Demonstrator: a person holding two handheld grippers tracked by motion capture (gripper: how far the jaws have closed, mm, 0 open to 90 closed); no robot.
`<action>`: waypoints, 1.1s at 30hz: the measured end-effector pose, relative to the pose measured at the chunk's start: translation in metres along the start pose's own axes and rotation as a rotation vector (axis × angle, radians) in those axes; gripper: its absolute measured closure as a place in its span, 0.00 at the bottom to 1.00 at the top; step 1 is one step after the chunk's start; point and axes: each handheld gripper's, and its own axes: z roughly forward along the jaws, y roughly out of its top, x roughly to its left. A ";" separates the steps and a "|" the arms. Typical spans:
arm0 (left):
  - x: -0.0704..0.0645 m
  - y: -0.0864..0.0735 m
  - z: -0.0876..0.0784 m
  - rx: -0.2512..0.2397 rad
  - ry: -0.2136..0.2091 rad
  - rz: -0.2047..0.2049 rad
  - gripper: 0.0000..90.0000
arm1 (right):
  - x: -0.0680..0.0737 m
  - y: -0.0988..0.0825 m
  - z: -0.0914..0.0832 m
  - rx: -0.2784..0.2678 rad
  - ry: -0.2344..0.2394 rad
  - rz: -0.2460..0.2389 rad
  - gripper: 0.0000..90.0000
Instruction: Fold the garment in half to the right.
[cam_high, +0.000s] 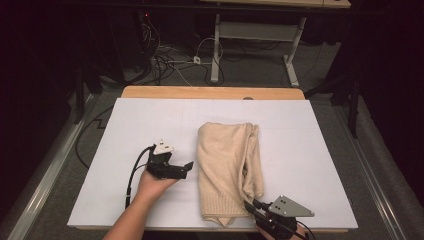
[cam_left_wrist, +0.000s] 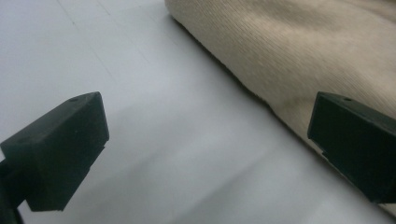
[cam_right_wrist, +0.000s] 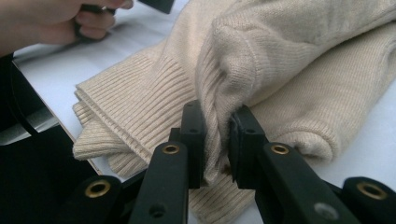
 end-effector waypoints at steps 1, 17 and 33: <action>-0.003 -0.004 -0.005 -0.002 0.004 0.012 0.00 | 0.000 0.000 0.000 0.001 0.000 -0.001 0.87; -0.019 -0.045 -0.062 -0.052 -0.020 0.070 0.00 | 0.000 -0.003 -0.013 0.030 -0.026 0.018 0.75; -0.009 -0.050 -0.066 -0.069 -0.036 0.060 0.00 | -0.003 0.036 -0.008 -0.026 -0.105 -0.056 0.71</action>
